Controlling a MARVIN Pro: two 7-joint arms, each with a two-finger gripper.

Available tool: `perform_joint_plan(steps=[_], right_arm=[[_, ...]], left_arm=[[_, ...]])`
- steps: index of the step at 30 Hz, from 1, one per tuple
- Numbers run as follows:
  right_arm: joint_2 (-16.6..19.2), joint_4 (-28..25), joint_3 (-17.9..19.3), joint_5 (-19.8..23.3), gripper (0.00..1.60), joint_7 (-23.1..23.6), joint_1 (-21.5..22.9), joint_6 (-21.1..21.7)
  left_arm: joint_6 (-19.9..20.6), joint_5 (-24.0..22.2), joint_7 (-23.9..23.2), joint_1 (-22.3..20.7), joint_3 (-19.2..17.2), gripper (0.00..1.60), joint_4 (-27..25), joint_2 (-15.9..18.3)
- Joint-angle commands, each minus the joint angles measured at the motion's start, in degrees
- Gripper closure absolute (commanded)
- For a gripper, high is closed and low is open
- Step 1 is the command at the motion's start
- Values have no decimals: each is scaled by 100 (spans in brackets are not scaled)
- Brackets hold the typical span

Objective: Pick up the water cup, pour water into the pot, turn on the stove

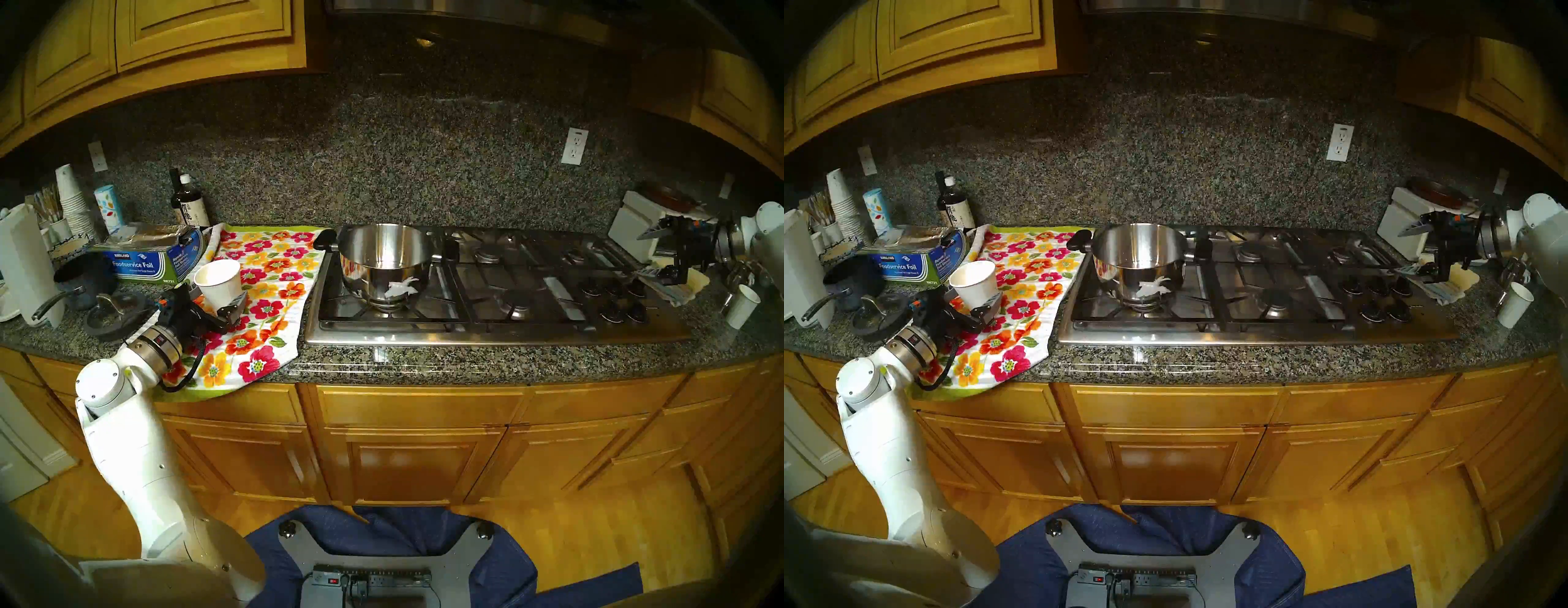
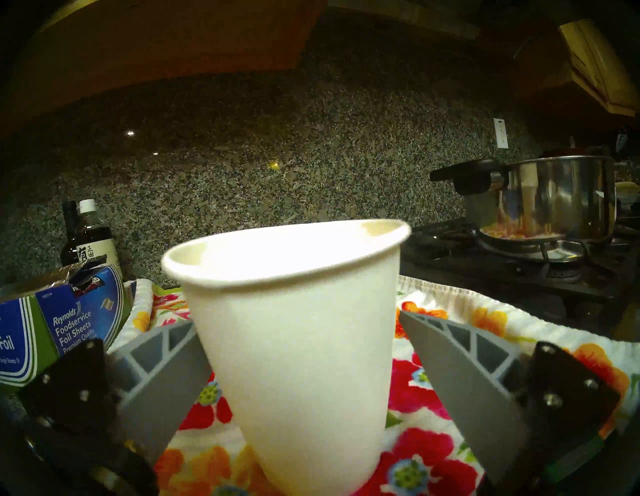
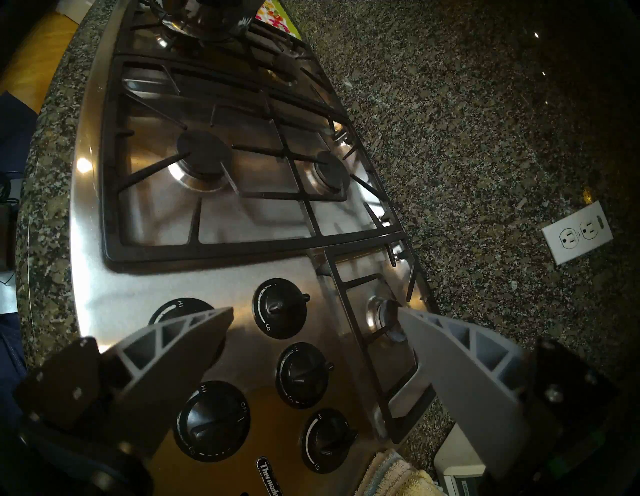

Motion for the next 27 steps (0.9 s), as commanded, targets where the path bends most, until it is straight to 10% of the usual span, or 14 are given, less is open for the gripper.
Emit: perform_joint_plan(steps=[1,27], right_arm=[[10,2,72,33,0,52,196,9],[9,4,72,33,0,49,194,7]], left_arm=[[42,-42,3,-99,2,0,-223,30],[-229,-18,-13,3,-124,0,-235,246]])
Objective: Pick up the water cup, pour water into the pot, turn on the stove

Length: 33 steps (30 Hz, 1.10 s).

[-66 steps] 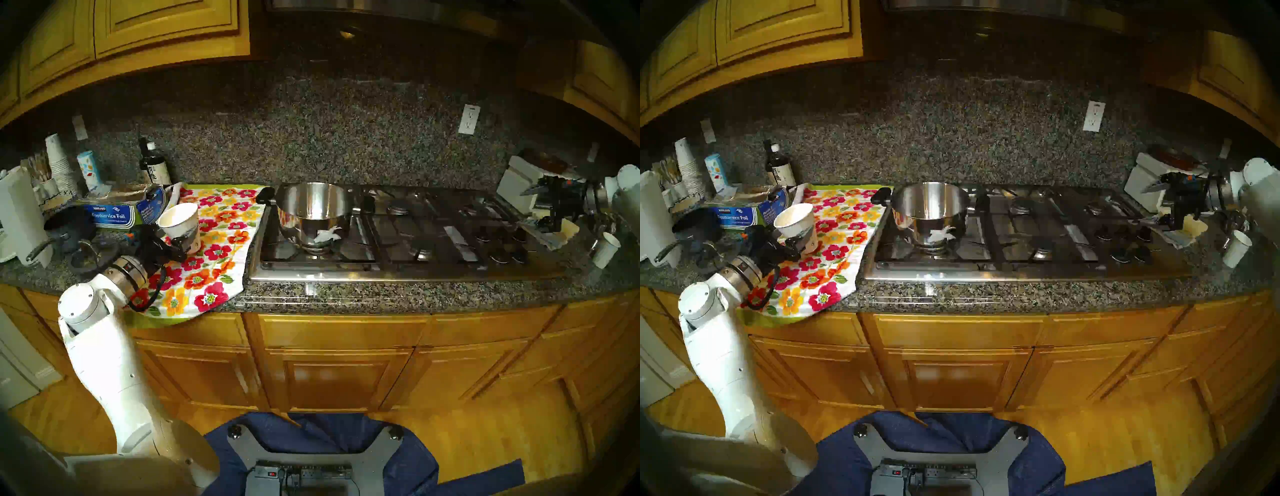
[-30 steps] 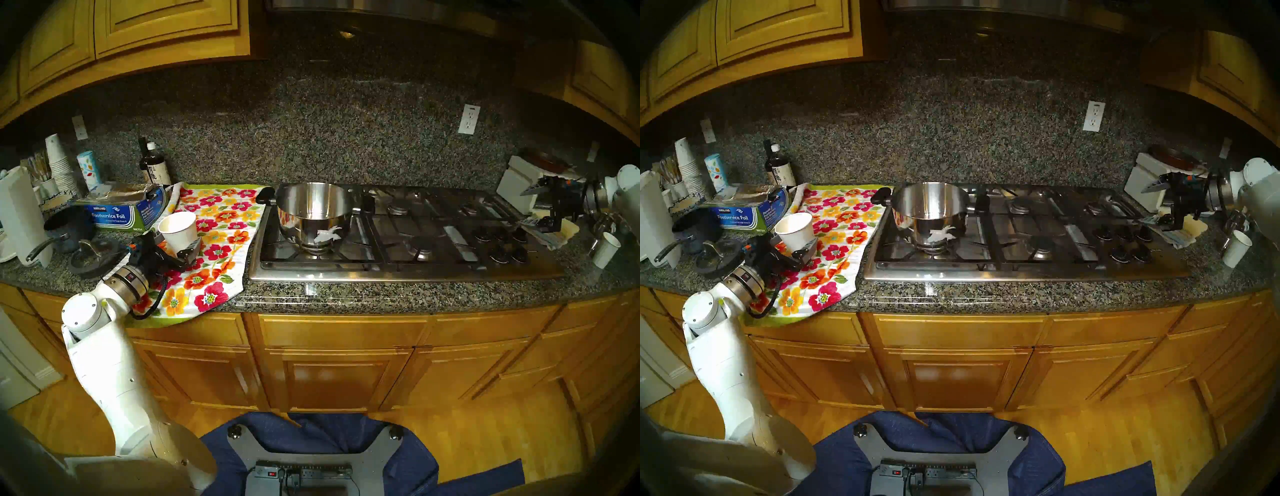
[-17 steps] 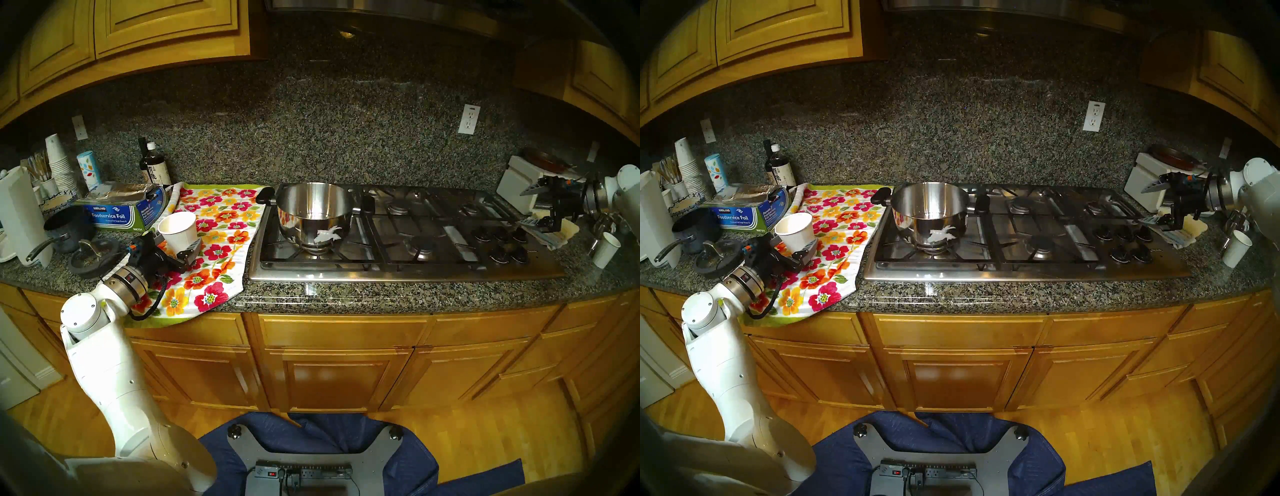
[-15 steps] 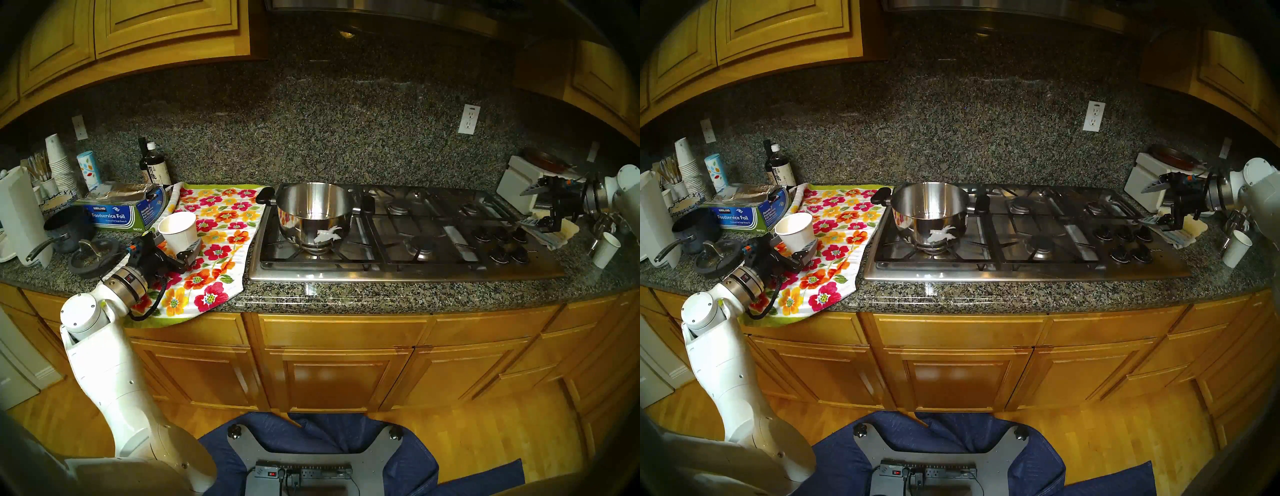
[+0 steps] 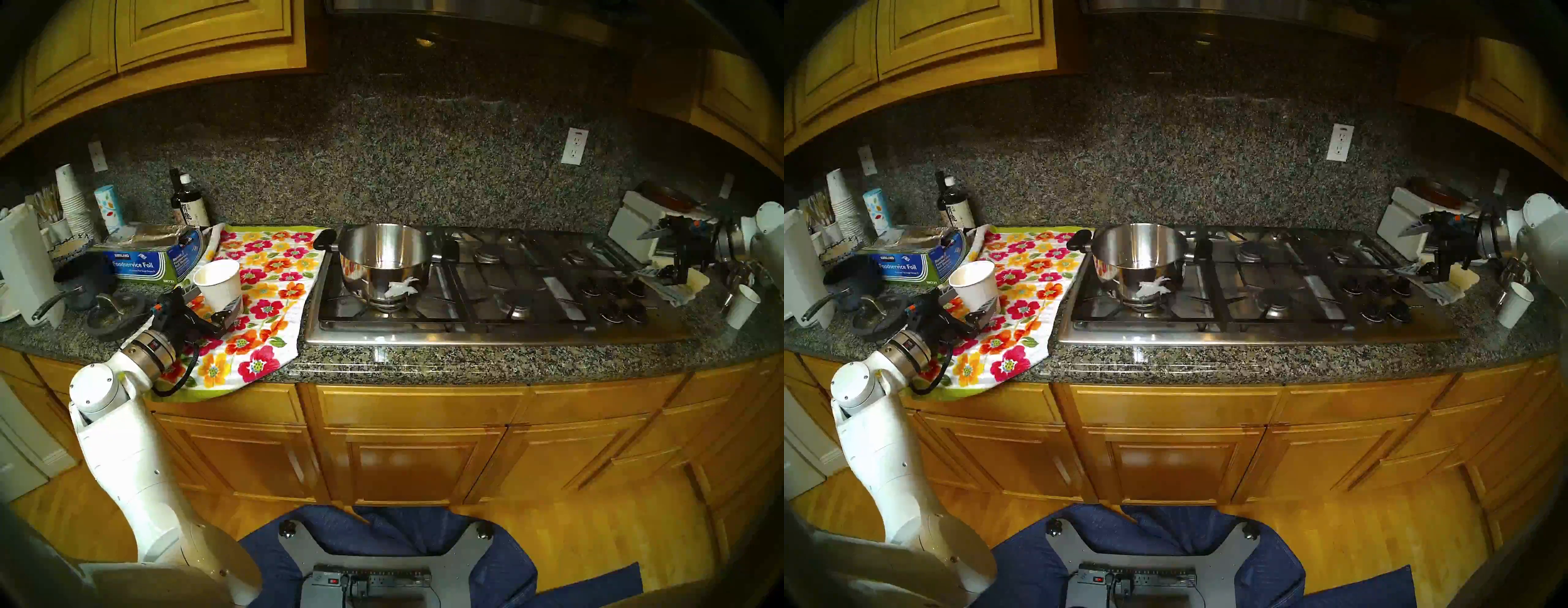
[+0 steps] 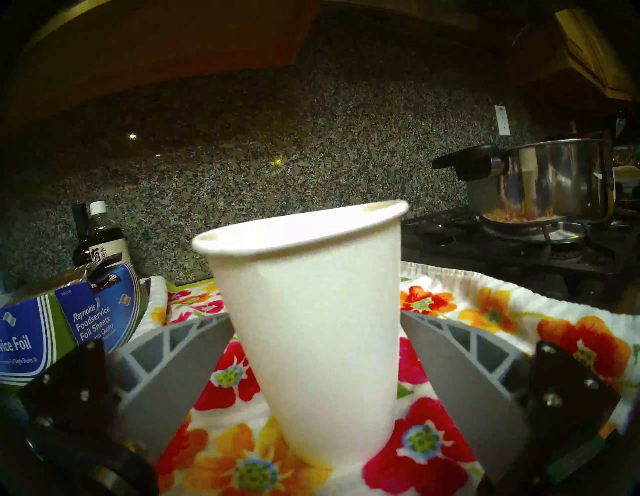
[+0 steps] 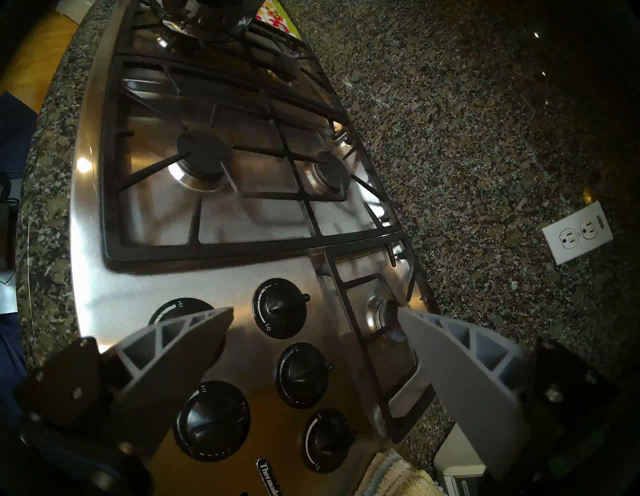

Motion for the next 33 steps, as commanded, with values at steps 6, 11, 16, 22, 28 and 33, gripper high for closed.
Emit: perform_joint_plan(steps=[6,11,16,22,28,33], right_arm=[[9,5,72,33,0,49,193,7],[9,4,72,33,0,51,194,8],[10,2,72,33,0,53,196,10],[10,2,72,33,0,53,196,10],[10,3,72,33,0,52,195,9],[9,4,72,33,0,50,194,8]], left_arm=[[30,-116,-73,-133,-68,0,-217,153],[135,-191,-243,27,-130,0,-531,9],[179,-185,-342,112,-158,0,-667,-83],[197,-169,-385,123,-182,0,-730,-129],[216,-145,-419,151,-229,0,-841,-187],[207,-146,-474,201,-285,0,-994,-225]])
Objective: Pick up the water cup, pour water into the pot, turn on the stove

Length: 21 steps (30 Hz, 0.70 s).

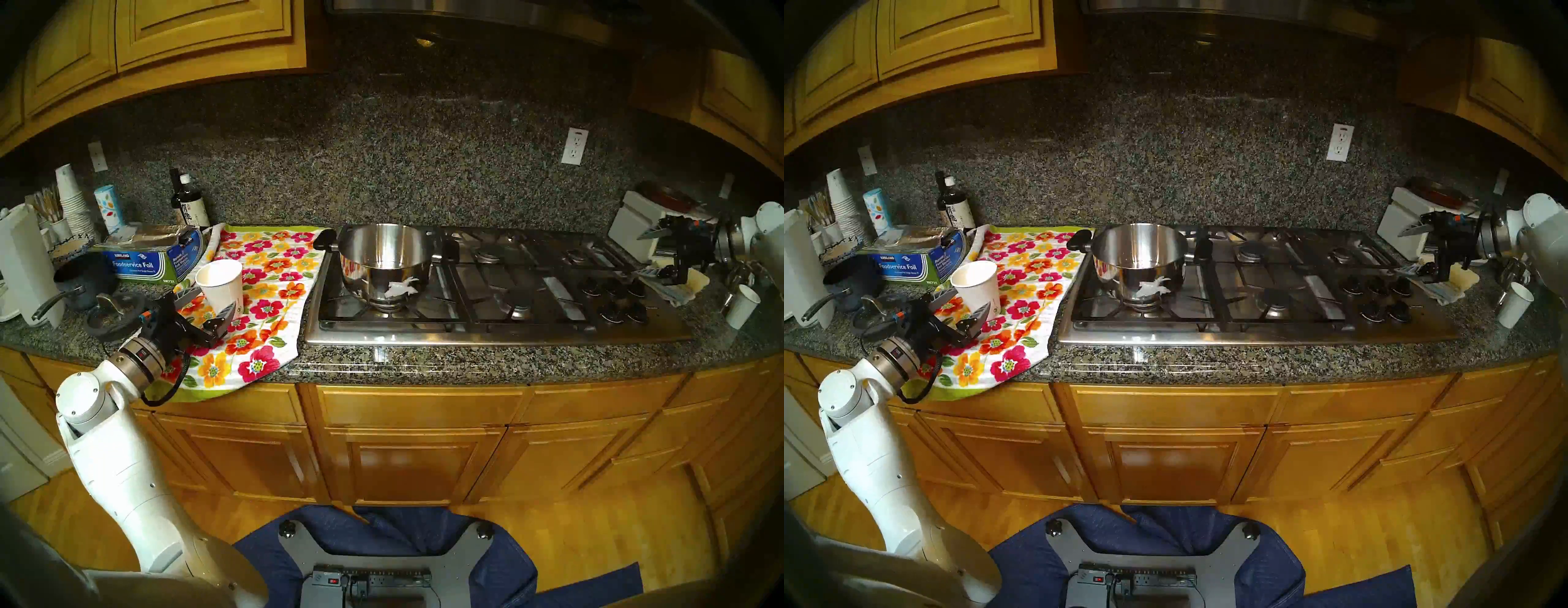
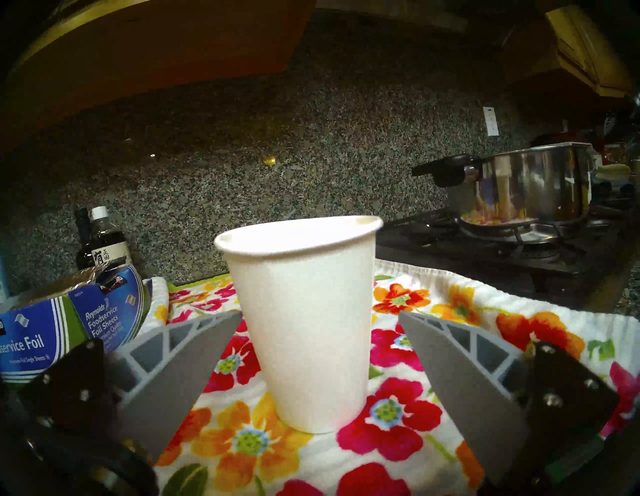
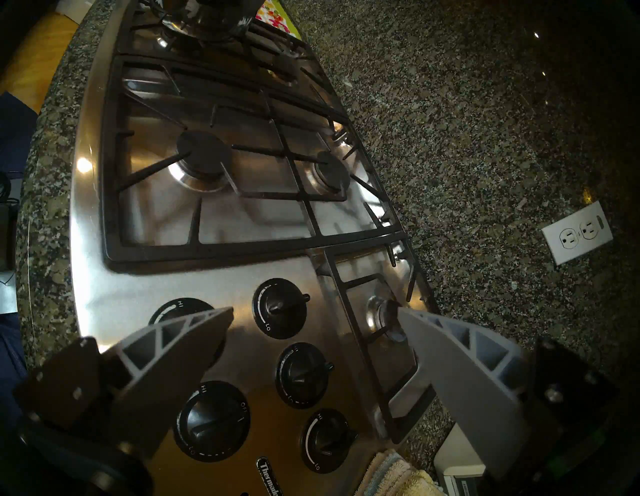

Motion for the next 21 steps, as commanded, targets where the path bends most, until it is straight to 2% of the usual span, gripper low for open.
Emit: perform_joint_plan(steps=[1,12,21], right_arm=[[9,5,72,32,0,49,194,8],[10,3,72,32,0,51,196,9],[10,3,72,32,0,51,196,9]], left_arm=[[-66,-89,-35,-39,-31,0,-370,9],[-171,-66,-135,69,-157,0,-543,-31],[-95,-127,-286,135,-296,0,-704,-58]])
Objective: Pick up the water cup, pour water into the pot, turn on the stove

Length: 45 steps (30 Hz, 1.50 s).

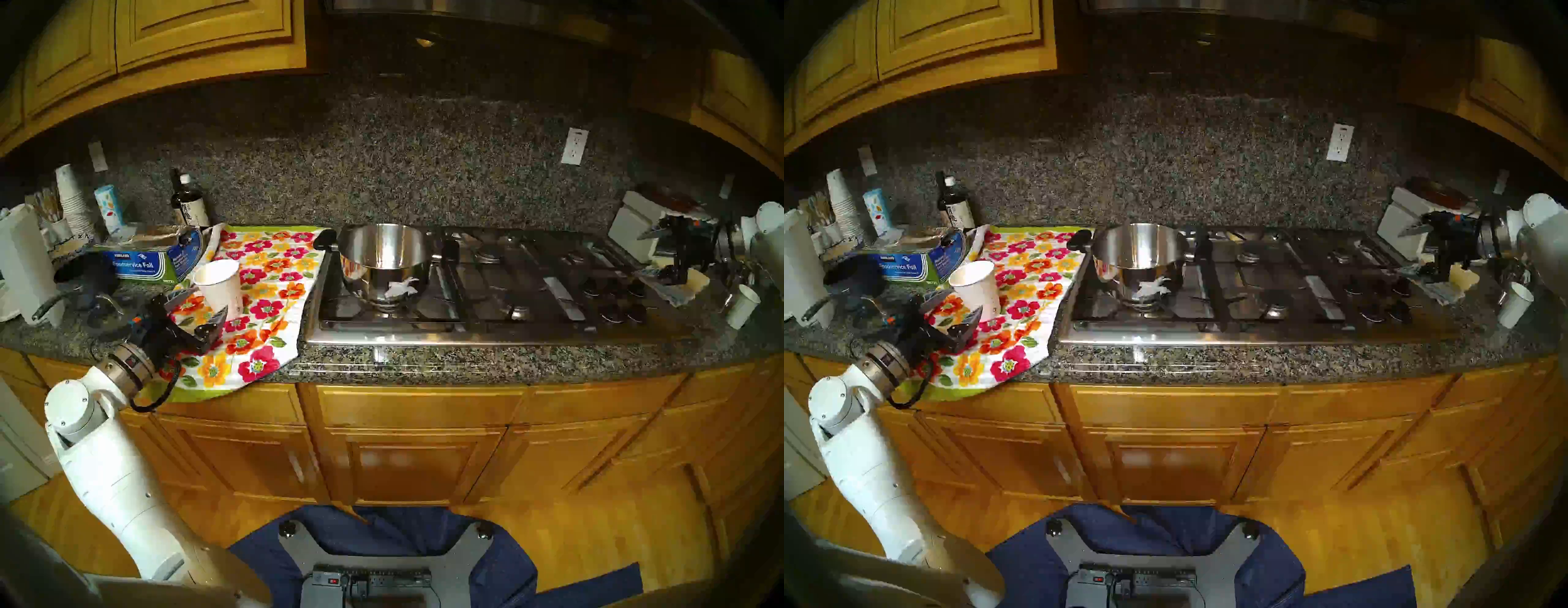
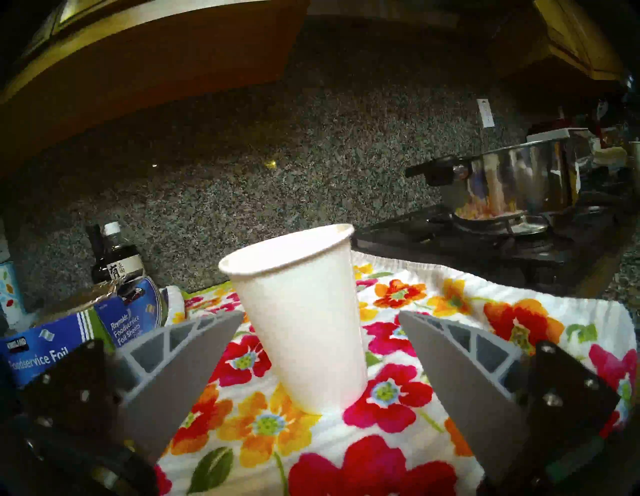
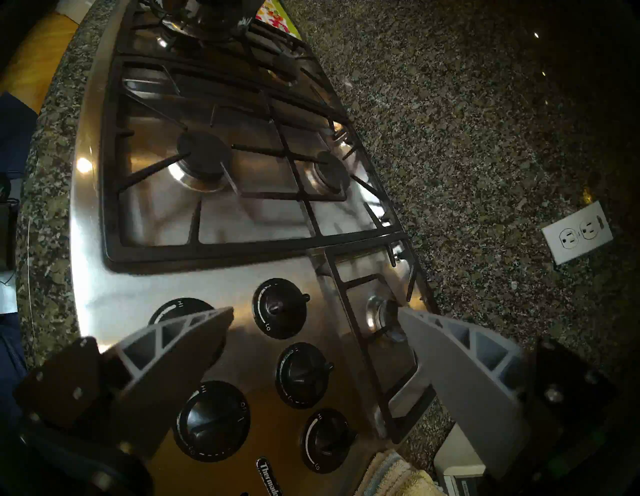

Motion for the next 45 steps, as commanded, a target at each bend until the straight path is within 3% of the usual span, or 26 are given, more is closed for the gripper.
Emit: perform_joint_plan(steps=[1,16,45], right_arm=[[10,3,72,32,0,51,195,9],[7,7,72,32,0,46,192,6],[10,3,72,32,0,52,195,9]], left_arm=[[91,-156,-90,-42,-63,0,-309,8],[509,-356,-364,-190,-275,0,-581,107],[572,-320,-437,-245,-321,0,-584,94]])
